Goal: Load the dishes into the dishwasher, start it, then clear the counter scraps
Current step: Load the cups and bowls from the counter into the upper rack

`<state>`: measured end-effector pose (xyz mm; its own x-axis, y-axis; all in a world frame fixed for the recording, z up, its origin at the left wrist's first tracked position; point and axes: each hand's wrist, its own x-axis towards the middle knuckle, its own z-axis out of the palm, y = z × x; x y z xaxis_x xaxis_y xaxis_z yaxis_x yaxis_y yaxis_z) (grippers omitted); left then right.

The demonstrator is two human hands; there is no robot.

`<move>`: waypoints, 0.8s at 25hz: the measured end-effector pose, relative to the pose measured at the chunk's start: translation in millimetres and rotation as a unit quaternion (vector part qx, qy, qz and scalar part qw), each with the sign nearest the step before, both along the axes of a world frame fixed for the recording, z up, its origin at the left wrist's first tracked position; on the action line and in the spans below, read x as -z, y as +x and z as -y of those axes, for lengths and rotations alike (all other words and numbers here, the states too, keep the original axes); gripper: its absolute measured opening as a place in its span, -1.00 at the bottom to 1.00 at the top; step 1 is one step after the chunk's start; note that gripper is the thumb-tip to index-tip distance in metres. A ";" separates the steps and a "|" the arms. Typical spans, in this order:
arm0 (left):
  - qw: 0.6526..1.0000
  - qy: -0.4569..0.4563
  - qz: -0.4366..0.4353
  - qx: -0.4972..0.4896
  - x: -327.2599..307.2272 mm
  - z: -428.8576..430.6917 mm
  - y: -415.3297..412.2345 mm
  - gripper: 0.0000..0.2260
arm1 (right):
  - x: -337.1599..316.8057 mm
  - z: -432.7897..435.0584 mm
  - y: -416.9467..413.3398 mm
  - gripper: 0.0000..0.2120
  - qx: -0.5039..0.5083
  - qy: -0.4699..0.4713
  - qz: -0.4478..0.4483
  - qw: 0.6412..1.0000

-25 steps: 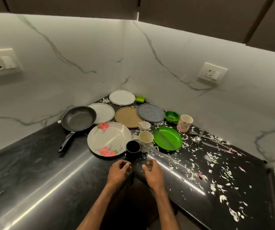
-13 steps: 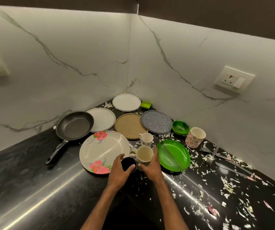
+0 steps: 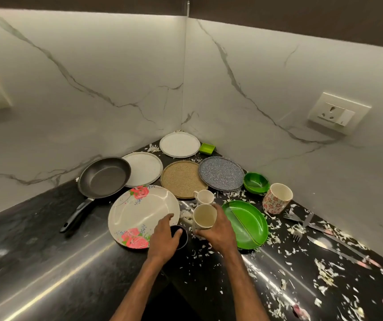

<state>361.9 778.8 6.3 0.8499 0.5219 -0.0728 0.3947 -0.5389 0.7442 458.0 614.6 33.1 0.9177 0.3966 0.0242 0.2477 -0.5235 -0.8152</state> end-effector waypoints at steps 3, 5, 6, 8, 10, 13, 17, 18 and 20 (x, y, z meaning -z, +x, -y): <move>0.996 -0.021 0.080 -0.020 -21.1 -5.2 10.7 -0.50 | -26.8 6.0 -7.1 -0.12 0.059 0.029 0.026 0.998; 0.983 -0.145 0.113 -0.011 -40.8 2.6 15.1 -0.53 | -45.9 13.9 -17.7 -0.15 0.118 0.122 -0.009 0.985; 0.966 -0.229 0.121 0.014 -50.5 9.9 13.6 -0.54 | -53.9 18.5 -24.8 -0.17 0.145 0.197 -0.048 0.968; 0.918 -0.367 0.113 0.097 -67.3 28.2 3.9 -0.50 | -67.0 33.8 -46.0 -0.24 0.169 0.332 -0.128 0.919; 0.876 -0.438 0.102 0.175 -74.7 46.6 -15.5 -0.41 | -73.4 53.2 -78.0 -0.36 0.167 0.409 -0.165 0.881; 0.833 -0.462 0.089 0.291 -77.1 78.2 -51.4 -0.33 | -65.4 80.3 -142.3 -0.47 0.194 0.477 -0.189 0.836; 0.797 -0.443 0.046 0.408 -75.7 137.4 -99.2 -0.32 | -38.6 124.8 -236.4 -0.50 0.317 0.539 -0.223 0.748; 0.779 -0.437 0.032 0.448 -74.5 154.5 -110.2 -0.38 | -32.8 140.7 -258.5 -0.48 0.342 0.560 -0.221 0.721; 0.752 -0.420 0.012 0.508 -74.1 190.3 -131.8 -0.50 | -29.7 175.3 -301.5 -0.46 0.367 0.607 -0.200 0.676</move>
<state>230.2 588.5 80.4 0.7853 -0.6190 0.0065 0.0791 0.1108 0.9907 156.6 439.4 62.8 0.8862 -0.2573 -0.3853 -0.0841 0.7285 -0.6799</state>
